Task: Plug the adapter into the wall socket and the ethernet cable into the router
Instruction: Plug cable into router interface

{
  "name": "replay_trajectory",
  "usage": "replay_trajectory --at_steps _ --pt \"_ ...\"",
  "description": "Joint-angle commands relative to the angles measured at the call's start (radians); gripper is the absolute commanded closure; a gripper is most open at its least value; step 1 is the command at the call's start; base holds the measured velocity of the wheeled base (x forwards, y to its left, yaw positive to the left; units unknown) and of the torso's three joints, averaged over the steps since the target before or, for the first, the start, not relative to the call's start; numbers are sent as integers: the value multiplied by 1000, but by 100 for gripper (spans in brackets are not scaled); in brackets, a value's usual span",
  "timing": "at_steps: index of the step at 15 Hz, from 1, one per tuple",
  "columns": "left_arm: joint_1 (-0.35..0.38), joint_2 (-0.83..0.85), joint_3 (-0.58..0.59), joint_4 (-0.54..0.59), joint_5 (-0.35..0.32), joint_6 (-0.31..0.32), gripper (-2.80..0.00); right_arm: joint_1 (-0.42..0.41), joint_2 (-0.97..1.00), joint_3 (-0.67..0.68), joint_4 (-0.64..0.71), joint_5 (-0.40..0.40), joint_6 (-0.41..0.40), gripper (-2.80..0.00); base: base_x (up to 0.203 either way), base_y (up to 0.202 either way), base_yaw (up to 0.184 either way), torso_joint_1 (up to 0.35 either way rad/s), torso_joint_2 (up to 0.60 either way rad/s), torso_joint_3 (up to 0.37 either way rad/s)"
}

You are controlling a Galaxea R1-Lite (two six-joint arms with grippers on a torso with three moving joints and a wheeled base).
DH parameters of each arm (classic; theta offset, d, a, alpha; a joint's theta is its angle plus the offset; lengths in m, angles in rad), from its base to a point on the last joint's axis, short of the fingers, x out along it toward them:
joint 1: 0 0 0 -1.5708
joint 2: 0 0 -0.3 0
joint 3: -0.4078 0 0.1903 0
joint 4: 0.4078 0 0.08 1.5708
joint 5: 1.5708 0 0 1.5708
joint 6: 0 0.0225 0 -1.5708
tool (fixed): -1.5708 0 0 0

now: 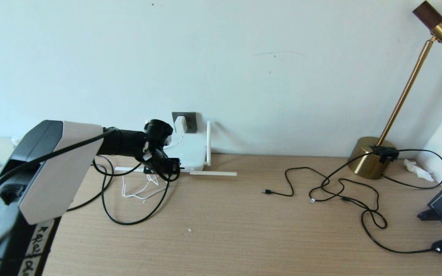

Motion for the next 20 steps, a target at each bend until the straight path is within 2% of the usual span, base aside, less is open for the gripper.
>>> replay_trajectory --at_steps 1,20 --pt "0 3 0 1 1 -3 0 0 1 0 2 1 -1 -280 0 0 0 0 0 0" --pt "-5 15 0 -2 9 -9 0 0 1 0 2 1 -1 -280 0 0 0 0 0 0"
